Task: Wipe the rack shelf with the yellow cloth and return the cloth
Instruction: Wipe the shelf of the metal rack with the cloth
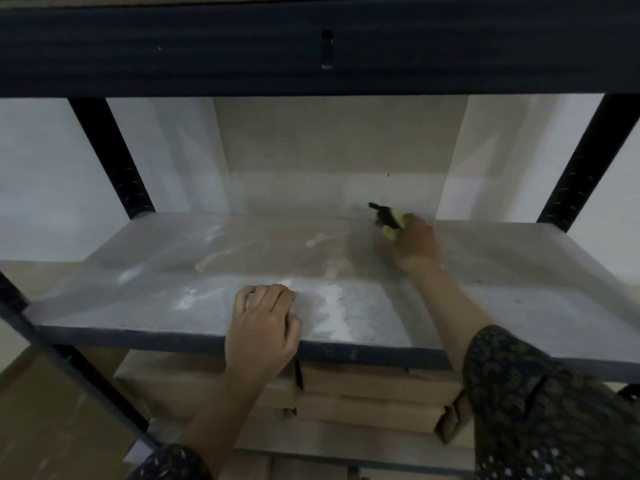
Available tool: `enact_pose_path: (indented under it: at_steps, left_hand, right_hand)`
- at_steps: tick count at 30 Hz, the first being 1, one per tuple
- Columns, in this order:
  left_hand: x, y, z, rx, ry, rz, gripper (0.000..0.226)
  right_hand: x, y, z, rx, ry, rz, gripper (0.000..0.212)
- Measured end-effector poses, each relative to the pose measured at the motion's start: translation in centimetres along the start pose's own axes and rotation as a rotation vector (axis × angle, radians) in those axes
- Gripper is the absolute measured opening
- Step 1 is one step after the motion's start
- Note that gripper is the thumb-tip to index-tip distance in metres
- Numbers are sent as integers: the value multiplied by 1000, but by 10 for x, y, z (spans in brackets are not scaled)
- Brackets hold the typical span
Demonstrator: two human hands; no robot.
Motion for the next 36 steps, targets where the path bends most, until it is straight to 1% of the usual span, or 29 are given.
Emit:
enact_pose_path:
  at_steps: [1,2,4,5,7,9,12,14,15,17,18,19,20,21,23,25,30,33,34,35,36]
  left_hand:
    - [0,-1,0,-2,2,6,32]
    - [0,-1,0,-7,4,10,32]
    - [0,-2,0,-17,0,18,33]
    - [-1,-2,0,-20,-3,25,33]
    - [0,-2,0,-21,-4,38,33]
    - [-1,-1,0,-22,-3,46,32]
    - [-1,0,1,-23,-4,39,32]
    - [-1,0,1,-14,-4,40,33]
    - [0,0,1,-10,-2,42,34]
    - [0,0,0,-11,4,42,35]
    - [0,-1,0,-15,5,39,35]
    - [0,-1,0,-20,5,36,35]
    - [0,-1,0,-24,4,35,35]
    - [0,-1,0,-29,3,36,35]
    - [0,-1,0,-36,3,37,35]
    - [0,-2,0,-39,0,40,35]
    - [-1,-3,0,-48,0,37,36]
    - [-1,-2,0,-43,0,33,36]
    - [-1,-2,0,-39,1,31,36]
    - [0,-2,0,-34,1,29,35]
    - [0,-2,0,-29,2,26,35]
  right_hand:
    - [13,12,-9,49,-37,52,38]
    - [24,18,-15,62,-78,102,39]
    - [33,14,-21,39,-129,197,38]
    - [28,6,-20,31,-124,218,37]
    - [10,-18,-13,3,-55,192,34]
    - [-18,-46,1,-60,56,144,33]
    - [-51,-75,18,-233,170,99,33]
    - [-54,-72,17,-314,189,-14,29]
    - [-49,-62,12,-282,182,-78,27]
    - [-27,-32,-4,-81,138,-133,28]
    - [-11,-17,-13,23,98,-112,30]
    - [4,-5,-21,90,52,-61,33]
    - [17,2,-28,117,6,5,34]
    - [26,4,-34,110,-33,69,35]
    - [25,-5,-42,63,-53,150,34]
    - [4,-25,-41,-3,-4,158,33]
    - [-56,-83,-13,-226,133,89,32]
    - [-72,-87,1,-403,234,-13,21]
    - [-71,-78,1,-412,239,-63,18]
    - [-67,-67,-5,-365,227,-102,19]
    - [-58,-55,-13,-281,201,-118,22]
Point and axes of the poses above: each hand's wrist, its own z-axis away from the middle knuckle, its own y-axis out of the back of the hand, x = y × z, the point moved 4 cm from there along -z, towards the middle knuckle, and after that the axes turned 10 degrees about -z, right-handed, at the moved point
